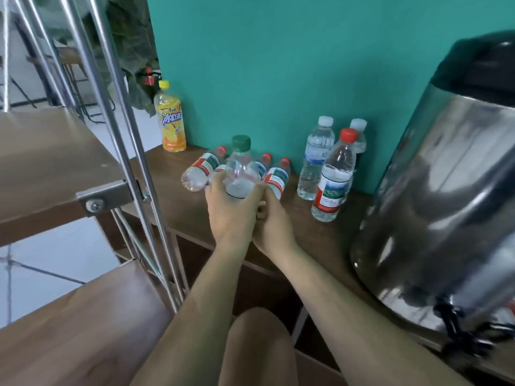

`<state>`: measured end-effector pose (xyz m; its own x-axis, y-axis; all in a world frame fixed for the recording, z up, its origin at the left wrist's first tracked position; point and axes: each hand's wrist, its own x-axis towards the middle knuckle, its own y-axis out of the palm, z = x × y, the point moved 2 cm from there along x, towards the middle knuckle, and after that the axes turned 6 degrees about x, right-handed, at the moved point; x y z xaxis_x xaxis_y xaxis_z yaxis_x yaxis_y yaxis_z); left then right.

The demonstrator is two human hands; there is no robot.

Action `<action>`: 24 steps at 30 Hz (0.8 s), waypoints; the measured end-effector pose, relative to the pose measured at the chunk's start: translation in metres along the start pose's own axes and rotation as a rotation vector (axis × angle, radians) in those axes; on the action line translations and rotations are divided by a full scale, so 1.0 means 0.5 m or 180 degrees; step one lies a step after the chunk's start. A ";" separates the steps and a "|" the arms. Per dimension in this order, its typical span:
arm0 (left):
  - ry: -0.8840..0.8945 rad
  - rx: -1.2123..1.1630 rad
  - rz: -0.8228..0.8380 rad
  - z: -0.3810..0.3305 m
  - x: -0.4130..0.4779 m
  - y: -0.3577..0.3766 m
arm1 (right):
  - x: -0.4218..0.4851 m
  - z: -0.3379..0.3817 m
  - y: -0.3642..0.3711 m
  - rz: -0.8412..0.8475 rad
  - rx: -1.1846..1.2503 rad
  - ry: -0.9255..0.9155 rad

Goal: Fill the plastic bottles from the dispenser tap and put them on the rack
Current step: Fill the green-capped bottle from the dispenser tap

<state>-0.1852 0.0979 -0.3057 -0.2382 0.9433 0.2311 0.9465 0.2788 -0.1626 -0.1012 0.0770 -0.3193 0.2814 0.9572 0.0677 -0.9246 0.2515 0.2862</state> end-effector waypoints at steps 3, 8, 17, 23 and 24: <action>0.0148 -0.0188 0.0561 -0.011 -0.069 0.005 | -0.086 0.011 -0.080 0.0056 -0.1800 -0.0766; 0.0311 -0.0388 0.1468 -0.051 -0.194 -0.007 | -0.248 0.065 -0.182 0.0297 -0.1845 -0.1012; 0.0120 -0.0616 0.2431 -0.039 -0.471 0.019 | -0.541 0.137 -0.376 -0.0070 -0.3380 -0.0949; 0.0335 -0.0081 0.3101 0.039 -0.608 0.040 | -0.614 0.174 -0.390 -0.1356 -0.4545 -0.0783; 0.0423 0.0049 0.3174 0.049 -0.621 0.042 | -0.611 0.177 -0.395 -0.1431 -0.4818 -0.0493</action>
<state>-0.0970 -0.1849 -0.4045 0.6887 0.7197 0.0878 0.6972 -0.6242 -0.3524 0.0181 -0.2779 -0.3121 0.5258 0.7692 0.3632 -0.1259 0.4926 -0.8611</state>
